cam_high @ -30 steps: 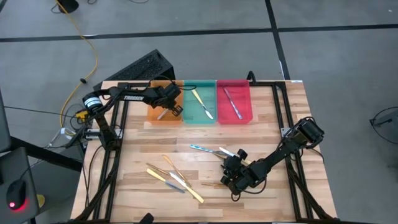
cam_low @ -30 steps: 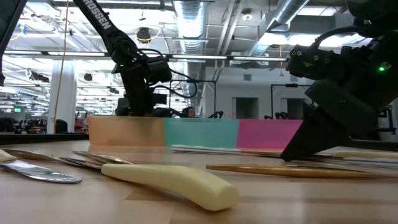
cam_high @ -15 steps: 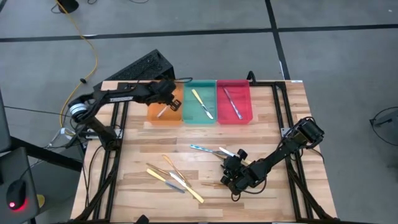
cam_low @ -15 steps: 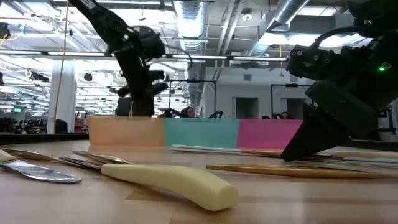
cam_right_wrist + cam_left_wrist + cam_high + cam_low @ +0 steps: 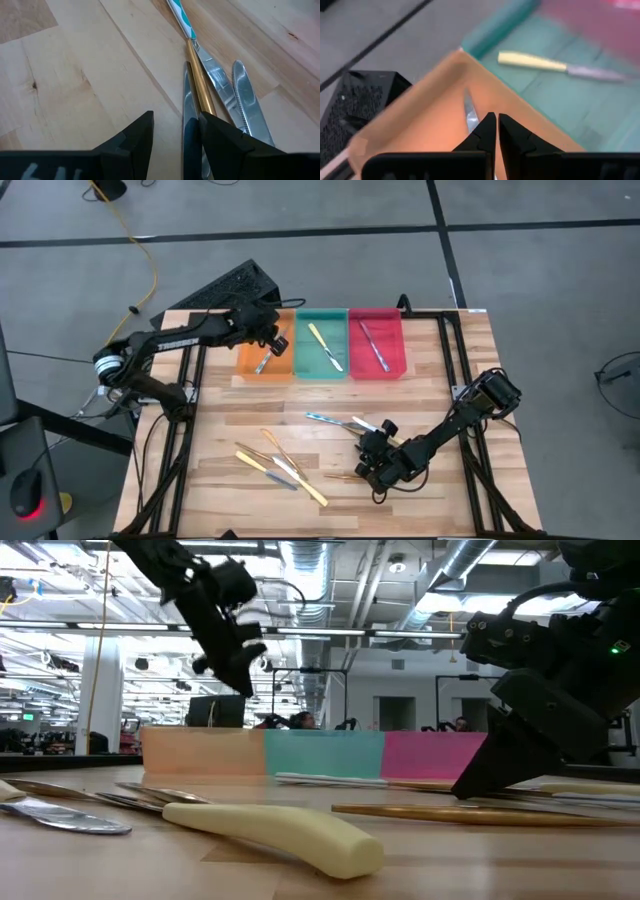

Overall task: Sort silverware by color (type)
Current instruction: Put the blue patterned table knife into the red bin

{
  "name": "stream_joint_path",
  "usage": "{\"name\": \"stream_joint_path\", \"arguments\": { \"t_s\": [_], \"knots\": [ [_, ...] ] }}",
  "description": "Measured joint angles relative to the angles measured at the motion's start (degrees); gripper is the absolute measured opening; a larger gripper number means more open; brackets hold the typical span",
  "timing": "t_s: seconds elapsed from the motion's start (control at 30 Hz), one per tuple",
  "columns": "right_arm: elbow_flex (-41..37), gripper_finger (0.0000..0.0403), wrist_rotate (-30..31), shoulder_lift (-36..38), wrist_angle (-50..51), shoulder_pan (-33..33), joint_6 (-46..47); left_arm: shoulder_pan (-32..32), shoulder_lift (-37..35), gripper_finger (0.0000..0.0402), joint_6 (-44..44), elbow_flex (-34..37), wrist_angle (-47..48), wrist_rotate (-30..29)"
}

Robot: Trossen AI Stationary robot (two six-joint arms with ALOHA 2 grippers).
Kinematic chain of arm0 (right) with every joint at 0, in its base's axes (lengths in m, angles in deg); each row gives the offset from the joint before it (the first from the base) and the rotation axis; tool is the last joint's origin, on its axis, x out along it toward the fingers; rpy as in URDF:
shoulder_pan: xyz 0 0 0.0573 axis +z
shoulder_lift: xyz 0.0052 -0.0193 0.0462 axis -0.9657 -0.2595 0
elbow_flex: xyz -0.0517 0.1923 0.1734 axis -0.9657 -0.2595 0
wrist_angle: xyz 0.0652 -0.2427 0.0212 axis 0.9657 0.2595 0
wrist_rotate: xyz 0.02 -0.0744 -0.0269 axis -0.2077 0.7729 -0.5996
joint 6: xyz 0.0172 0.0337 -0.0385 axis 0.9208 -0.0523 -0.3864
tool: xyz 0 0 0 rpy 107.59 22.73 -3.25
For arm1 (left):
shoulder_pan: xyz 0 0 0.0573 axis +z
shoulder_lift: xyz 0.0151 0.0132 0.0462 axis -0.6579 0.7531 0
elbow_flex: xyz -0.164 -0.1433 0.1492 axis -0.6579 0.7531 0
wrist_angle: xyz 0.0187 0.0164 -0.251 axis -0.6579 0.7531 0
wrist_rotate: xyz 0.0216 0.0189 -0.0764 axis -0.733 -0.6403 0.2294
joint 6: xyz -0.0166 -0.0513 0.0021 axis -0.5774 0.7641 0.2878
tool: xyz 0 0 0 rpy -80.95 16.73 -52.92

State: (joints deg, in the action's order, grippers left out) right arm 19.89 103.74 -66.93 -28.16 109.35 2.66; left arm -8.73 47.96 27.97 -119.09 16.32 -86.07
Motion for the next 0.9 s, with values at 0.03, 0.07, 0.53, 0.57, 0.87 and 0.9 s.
{"name": "stream_joint_path", "arguments": {
  "t_s": [0.03,0.07,0.53,0.57,0.87,0.9],
  "knots": [
    [0.0,0.0186,0.0,0.0,-0.1,0.0,0.0,0.0,1.4,0.0016,-0.1,0.0,0.0,0.2],
    [0.0,0.0186,0.0,0.0,-0.1,0.0,0.0,0.0,3.0,0.0025,-0.1,0.0,-0.2,0.4],
    [0.0,0.0186,0.2,0.0,0.1,0.0,-0.7,0.4,15.3,0.0177,3.4,0.0,4.3,-4.7],
    [0.0,0.0186,0.2,0.0,0.1,0.0,-0.9,0.4,15.3,0.0183,4.4,0.0,4.3,-4.9],
    [0.0,0.0186,0.4,0.0,0.1,0.0,-2.3,0.7,15.3,0.0202,6.3,0.4,4.6,-3.3],
    [0.0,0.0186,0.4,0.0,0.1,0.0,-2.6,0.7,15.3,0.0202,6.3,0.4,4.4,-2.8]
  ]
}}
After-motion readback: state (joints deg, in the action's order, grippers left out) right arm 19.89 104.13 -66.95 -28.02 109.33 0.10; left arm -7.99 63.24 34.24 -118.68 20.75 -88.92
